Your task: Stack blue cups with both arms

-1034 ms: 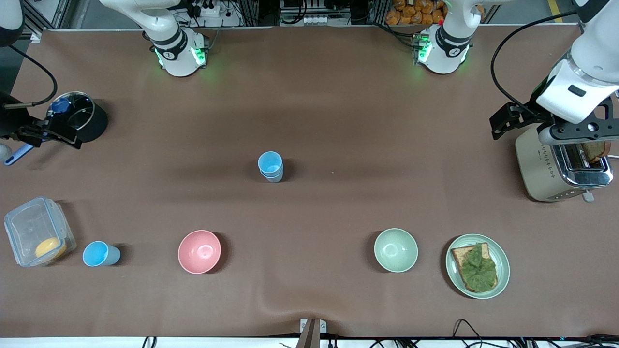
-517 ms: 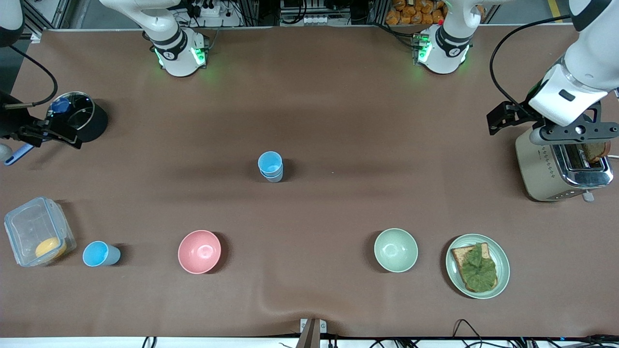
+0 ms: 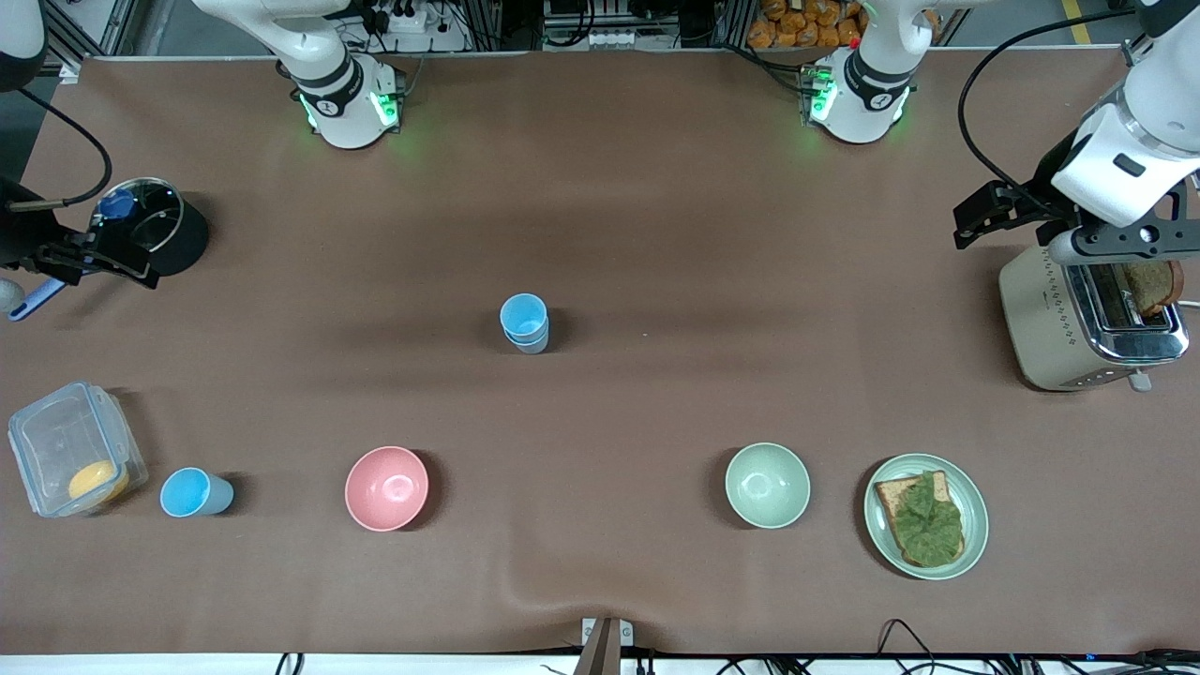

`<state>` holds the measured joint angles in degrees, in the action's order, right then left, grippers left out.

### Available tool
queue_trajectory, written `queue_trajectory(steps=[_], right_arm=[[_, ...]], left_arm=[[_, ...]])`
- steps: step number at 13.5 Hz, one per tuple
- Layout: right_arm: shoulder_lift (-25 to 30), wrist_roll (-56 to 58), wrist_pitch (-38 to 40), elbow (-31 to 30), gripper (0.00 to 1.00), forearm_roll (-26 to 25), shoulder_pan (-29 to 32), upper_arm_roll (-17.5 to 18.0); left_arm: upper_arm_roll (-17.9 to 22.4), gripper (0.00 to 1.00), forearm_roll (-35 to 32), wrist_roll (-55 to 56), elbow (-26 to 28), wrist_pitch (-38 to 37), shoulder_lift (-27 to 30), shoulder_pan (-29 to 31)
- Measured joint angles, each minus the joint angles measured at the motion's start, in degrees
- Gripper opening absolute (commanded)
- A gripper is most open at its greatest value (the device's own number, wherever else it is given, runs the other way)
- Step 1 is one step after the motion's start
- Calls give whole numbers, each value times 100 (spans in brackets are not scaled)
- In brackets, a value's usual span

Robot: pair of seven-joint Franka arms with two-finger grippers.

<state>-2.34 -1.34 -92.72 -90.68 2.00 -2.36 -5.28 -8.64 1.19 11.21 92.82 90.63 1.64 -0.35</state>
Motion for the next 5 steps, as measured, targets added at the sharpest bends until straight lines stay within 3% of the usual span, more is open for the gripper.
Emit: queue_trajectory(steps=[5], right_arm=[[0,0,12,-2,100,0,0,0]], left_arm=[[3,100,10,0,-290,-546,3,82]])
